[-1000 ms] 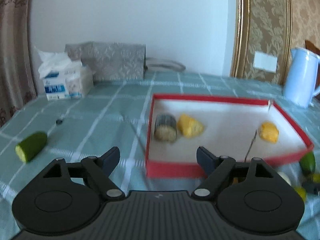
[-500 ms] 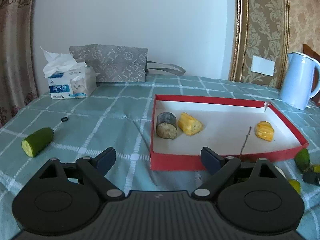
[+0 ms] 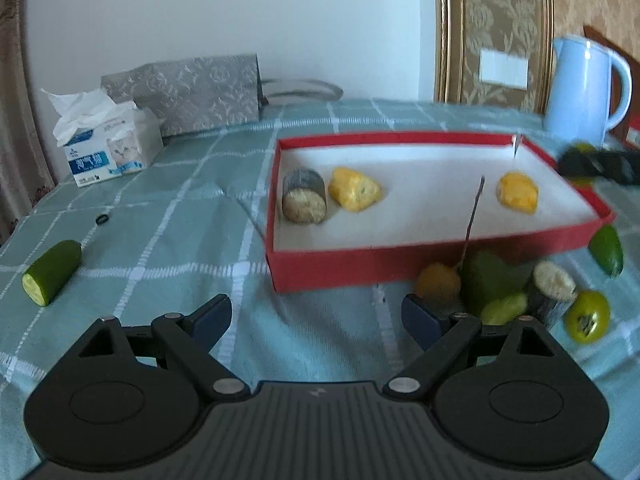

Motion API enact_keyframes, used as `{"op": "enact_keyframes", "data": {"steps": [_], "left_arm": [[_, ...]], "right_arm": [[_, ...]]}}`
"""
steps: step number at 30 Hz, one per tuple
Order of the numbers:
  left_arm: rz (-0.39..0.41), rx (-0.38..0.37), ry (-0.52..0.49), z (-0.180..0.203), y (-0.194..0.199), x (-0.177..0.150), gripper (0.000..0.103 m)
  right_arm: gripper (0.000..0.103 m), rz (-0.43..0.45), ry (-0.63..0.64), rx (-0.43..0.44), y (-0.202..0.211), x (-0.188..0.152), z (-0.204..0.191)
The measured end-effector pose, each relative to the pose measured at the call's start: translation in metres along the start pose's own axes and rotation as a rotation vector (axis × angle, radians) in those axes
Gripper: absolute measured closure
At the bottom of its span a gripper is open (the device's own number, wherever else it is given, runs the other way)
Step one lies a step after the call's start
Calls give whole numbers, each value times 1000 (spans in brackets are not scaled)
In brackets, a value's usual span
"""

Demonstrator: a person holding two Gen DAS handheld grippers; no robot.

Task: Organize fruits
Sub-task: 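Carry the green round fruit into the red tray and open the right gripper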

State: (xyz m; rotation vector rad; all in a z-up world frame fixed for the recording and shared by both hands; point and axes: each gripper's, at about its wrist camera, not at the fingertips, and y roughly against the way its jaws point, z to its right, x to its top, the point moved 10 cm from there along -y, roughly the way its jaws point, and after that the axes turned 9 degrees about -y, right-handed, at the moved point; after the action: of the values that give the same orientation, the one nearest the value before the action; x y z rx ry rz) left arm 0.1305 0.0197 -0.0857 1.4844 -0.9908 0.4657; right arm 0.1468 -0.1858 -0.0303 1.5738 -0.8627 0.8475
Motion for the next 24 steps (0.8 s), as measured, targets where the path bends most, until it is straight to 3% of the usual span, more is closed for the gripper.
{"op": "enact_keyframes", "data": {"steps": [4,8,17,20,22,24], "left_arm": [[-19,9,3,-1,-4,-3,9],[-28,21,19,-5,-7,-4,1],[-34,4,44,-7,-9,-5,0],[-33,7,38,-6,-8,-5,0],[-32,4,37,-6,-8,-4,0],[-26,4,39,-6,-6,-4,0]], "right_arm": [[70,-69,52,-8,-37,-4,-12],[70,-150,46,0,-65,-13,-20],[69,-179,33,-57,-96,-14,-21],[52,-180,21,-34,-91,-13,-22],[49,-148,9,-32,-77,-9,-19],[36,-90,12,-55,-55,-3,-12]]}}
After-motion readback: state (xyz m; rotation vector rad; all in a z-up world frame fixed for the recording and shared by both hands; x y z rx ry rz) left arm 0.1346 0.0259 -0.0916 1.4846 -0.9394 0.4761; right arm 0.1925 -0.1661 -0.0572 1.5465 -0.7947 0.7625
